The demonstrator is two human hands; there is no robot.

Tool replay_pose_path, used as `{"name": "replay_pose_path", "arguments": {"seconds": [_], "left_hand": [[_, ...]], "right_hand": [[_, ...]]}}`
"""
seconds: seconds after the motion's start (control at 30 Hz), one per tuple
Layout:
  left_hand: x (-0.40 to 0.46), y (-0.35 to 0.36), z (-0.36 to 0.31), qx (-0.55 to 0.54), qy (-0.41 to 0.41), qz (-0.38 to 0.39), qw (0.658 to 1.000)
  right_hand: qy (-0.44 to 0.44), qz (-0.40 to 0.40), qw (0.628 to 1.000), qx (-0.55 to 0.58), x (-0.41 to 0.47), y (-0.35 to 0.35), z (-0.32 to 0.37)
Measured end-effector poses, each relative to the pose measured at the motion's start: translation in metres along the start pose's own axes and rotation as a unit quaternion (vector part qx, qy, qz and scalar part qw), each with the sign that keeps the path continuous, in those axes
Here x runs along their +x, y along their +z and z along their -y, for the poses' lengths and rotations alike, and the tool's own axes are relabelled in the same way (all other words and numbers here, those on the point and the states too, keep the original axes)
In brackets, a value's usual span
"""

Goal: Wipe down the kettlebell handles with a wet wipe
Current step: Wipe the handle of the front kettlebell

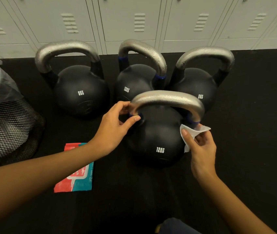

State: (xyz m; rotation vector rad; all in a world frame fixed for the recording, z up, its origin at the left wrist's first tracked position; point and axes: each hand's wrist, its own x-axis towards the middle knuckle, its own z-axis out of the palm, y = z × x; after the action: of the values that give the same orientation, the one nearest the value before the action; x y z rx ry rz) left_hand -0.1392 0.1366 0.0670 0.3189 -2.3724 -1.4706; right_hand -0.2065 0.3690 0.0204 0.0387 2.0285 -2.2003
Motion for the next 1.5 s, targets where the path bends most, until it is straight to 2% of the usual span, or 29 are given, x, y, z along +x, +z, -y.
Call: {"name": "replay_pose_path", "arguments": {"seconds": [0.13,0.23,0.5,0.73,0.87,1.03,1.13,1.3,1.5], "left_hand": [[0.000,0.000,0.000,-0.002,-0.002,0.001,1.000],[0.000,-0.001,0.000,0.003,-0.001,0.004,1.000],[0.000,-0.001,0.002,0.010,0.001,0.000,1.000],[0.000,-0.001,0.003,0.004,-0.003,0.005,1.000],[0.000,-0.001,0.003,0.001,-0.005,0.005,1.000],[0.000,-0.001,0.001,0.002,-0.004,0.003,1.000],[0.000,-0.001,0.002,0.010,-0.003,0.005,1.000],[0.000,-0.002,0.002,0.011,-0.003,0.007,1.000],[0.000,-0.001,0.002,0.013,-0.003,0.008,1.000]], "right_hand": [[-0.013,-0.011,0.999,-0.028,0.007,0.015,0.008],[0.004,-0.022,1.000,-0.007,0.015,0.022,0.011],[0.047,-0.014,0.998,0.029,0.008,-0.009,-0.005],[-0.037,-0.011,0.999,-0.037,0.013,0.007,0.011],[-0.036,-0.010,0.998,-0.047,0.012,0.003,0.008],[0.019,-0.071,0.997,0.008,0.004,-0.009,-0.004],[-0.001,-0.101,0.994,0.030,0.004,-0.009,-0.004],[-0.095,-0.046,0.994,0.007,0.004,-0.003,0.015],[-0.140,0.063,0.987,-0.035,0.008,0.000,0.030]]}}
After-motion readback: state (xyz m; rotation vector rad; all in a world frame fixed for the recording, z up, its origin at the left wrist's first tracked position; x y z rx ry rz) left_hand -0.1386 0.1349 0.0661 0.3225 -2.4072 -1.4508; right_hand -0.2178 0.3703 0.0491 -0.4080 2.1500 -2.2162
